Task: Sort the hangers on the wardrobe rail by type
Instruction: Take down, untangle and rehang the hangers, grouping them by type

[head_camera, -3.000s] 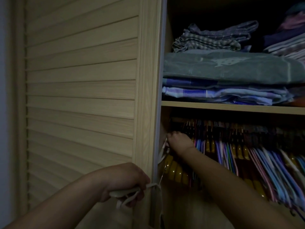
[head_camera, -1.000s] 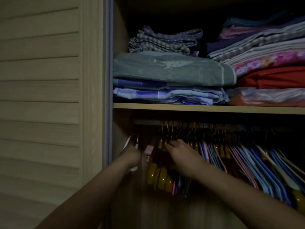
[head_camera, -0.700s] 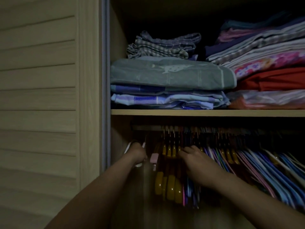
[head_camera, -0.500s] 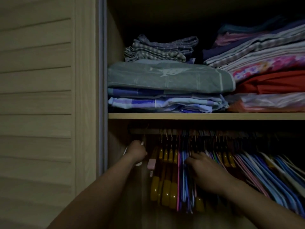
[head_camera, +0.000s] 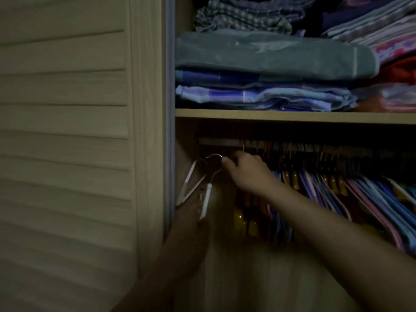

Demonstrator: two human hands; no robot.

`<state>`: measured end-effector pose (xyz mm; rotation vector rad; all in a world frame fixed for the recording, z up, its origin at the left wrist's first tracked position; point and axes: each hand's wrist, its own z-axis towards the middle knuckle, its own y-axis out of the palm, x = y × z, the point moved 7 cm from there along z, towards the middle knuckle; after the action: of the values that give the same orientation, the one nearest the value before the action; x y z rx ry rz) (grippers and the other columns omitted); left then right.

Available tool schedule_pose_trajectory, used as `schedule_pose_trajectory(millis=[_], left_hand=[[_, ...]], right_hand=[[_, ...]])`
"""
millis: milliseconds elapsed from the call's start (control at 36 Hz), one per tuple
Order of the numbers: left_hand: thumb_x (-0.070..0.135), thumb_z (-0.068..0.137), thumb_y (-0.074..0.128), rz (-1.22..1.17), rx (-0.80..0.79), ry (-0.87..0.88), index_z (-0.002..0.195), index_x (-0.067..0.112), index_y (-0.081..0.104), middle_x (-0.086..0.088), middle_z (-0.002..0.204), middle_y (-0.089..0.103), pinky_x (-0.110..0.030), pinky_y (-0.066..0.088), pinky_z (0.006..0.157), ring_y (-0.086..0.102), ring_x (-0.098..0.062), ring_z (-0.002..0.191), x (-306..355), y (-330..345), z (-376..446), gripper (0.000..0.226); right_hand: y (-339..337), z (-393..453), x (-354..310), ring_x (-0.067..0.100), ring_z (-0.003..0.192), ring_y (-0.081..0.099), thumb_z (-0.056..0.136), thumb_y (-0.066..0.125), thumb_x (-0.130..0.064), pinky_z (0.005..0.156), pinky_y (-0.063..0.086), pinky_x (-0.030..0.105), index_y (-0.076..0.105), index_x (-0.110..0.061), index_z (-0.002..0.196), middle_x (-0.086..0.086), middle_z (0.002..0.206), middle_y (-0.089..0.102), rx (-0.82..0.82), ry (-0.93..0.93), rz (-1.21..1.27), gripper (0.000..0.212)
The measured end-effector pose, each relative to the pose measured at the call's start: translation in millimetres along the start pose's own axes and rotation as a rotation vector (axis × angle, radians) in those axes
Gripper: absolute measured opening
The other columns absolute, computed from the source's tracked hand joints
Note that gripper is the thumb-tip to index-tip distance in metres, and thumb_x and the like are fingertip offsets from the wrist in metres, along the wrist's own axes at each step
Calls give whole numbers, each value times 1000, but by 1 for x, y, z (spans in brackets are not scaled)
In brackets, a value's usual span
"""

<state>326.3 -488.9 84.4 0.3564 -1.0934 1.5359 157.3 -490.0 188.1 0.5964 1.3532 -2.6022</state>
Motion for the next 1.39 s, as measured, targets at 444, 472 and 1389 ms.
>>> schedule_pose_trajectory(millis=[444, 472, 1389], left_hand=[[18, 103, 49, 150, -75, 71, 146, 26, 41, 20, 124, 48, 13, 21, 71, 43, 18, 99, -3, -5, -21, 44], [17, 104, 48, 138, -94, 52, 143, 28, 42, 25, 113, 48, 12, 26, 70, 46, 23, 89, -3, -3, -23, 41], [11, 96, 59, 205, -76, -282, 152, 16, 36, -11, 154, 41, -33, 48, 99, 49, -32, 132, -20, 34, 155, 60]], right_hand=[[10, 22, 5, 22, 70, 64, 100, 49, -26, 57, 45, 30, 65, -12, 75, 8, 77, 66, 65, 269, 168, 33], [6, 21, 3, 22, 69, 63, 100, 50, -26, 56, 43, 30, 64, -12, 75, 8, 77, 65, 88, 264, 169, 32], [-22, -16, 71, 14, 67, 59, 103, 41, -46, 58, 38, 27, 59, -19, 72, 0, 71, 60, -147, 187, 103, 45]])
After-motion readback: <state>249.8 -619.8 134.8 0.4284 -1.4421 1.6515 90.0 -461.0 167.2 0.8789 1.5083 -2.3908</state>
